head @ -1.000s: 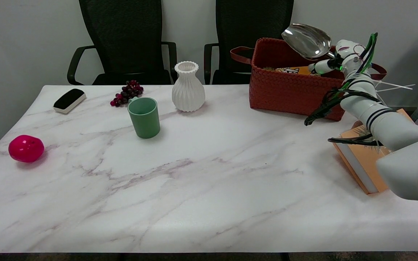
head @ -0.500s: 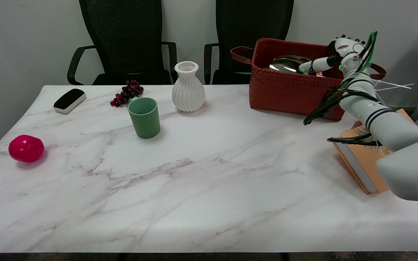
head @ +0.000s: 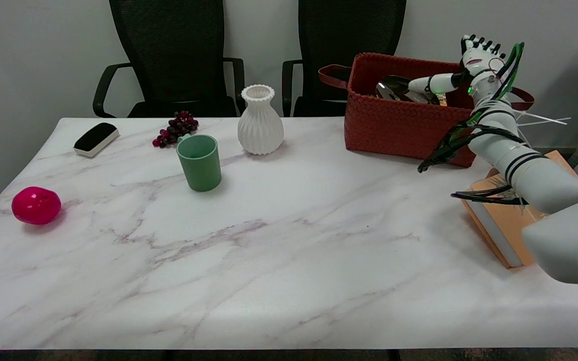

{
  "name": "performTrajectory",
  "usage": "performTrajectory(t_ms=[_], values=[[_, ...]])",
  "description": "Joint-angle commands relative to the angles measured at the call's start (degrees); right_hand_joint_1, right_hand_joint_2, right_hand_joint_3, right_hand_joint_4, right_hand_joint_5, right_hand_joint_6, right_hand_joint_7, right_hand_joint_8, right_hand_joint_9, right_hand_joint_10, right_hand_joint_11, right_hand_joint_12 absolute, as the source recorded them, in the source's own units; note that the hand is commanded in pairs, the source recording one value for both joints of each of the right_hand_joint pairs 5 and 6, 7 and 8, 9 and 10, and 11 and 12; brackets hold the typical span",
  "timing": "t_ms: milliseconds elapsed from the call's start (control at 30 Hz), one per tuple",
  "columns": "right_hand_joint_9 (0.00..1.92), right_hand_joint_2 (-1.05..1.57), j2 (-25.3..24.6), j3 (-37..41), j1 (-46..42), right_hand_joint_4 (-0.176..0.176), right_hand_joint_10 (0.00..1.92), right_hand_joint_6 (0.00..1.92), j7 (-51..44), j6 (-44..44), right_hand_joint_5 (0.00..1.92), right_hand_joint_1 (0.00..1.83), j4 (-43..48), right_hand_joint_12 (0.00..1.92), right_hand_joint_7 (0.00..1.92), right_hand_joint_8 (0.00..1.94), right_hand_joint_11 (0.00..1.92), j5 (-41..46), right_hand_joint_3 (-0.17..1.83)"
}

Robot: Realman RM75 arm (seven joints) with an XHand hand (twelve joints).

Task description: Place the stainless steel scoop into the brown storage basket.

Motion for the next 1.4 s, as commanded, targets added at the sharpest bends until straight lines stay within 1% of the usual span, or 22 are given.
performTrajectory(t_ms=[33, 200, 233, 333, 433, 533, 700, 800, 867, 1100, 1267, 1400], values=[[0.00, 0.45, 3.99, 0.23, -9.94, 0.000, 0.00, 0.00, 6.49, 6.49, 0.00, 0.52, 18.54, 0.00, 0.00, 0.00, 0.00, 2.58, -0.17], [0.00, 0.46, 4.86, 0.00, -14.40, 0.000, 0.00, 0.00, 6.51, 7.74, 0.00, 0.52, 29.61, 0.00, 0.00, 0.00, 0.00, 2.51, -0.17], [0.00, 0.46, 4.93, -0.21, -14.72, 0.000, 0.00, 0.00, 6.51, 7.96, 0.00, 0.52, 30.23, 0.00, 0.00, 0.00, 0.00, 2.50, -0.17], [0.00, 0.46, 4.71, -0.78, -16.10, 0.000, 0.00, 0.00, 6.06, 8.24, 0.00, 0.51, 36.21, 0.00, 0.00, 0.00, 0.00, 2.50, -0.17], [0.00, 0.46, 3.70, -1.43, -16.91, 0.000, 0.00, 0.00, 6.03, 8.00, 0.00, 0.51, 41.25, 0.00, 0.00, 0.00, 0.00, 2.50, -0.17], [0.00, 0.46, 1.67, -2.52, -17.46, 0.000, 0.00, 0.00, 6.03, 7.92, 0.00, 0.52, 45.33, 0.00, 0.00, 0.00, 0.00, 2.82, -0.17], [0.00, 0.45, -3.17, -5.07, -17.90, 0.000, 0.00, 0.00, 5.87, 7.28, 0.00, 0.53, 50.13, 0.00, 0.00, 0.00, 0.00, 2.50, -0.17], [0.00, 0.45, -6.12, -6.60, -17.82, 0.000, 0.00, 0.00, 5.79, 7.28, 0.00, 0.53, 51.16, 0.00, 0.00, 0.00, 0.00, 2.43, -0.17], [0.00, 0.45, -9.25, -7.86, -17.89, 0.000, 0.00, 0.00, 4.93, 7.28, 0.00, 0.54, 51.26, 0.00, 0.00, 0.00, 0.00, 2.11, -0.17], [0.00, 0.42, -18.88, -10.61, -17.51, 0.000, 0.00, 0.00, -4.80, 5.95, 0.00, 0.56, 50.42, 0.00, 0.00, 0.00, 0.00, 2.10, -0.17], [0.00, 0.39, -26.96, -12.93, -16.54, 0.000, 0.00, 0.00, -11.59, 5.74, 0.00, 0.58, 46.94, 0.00, 0.00, 0.00, 0.00, 2.10, -0.17], [0.00, 0.38, -31.15, -13.35, -16.54, 0.000, 0.00, 0.00, -14.93, 6.38, 0.00, 0.59, 43.98, 0.00, 0.00, 0.00, 0.00, 2.10, -0.17]])
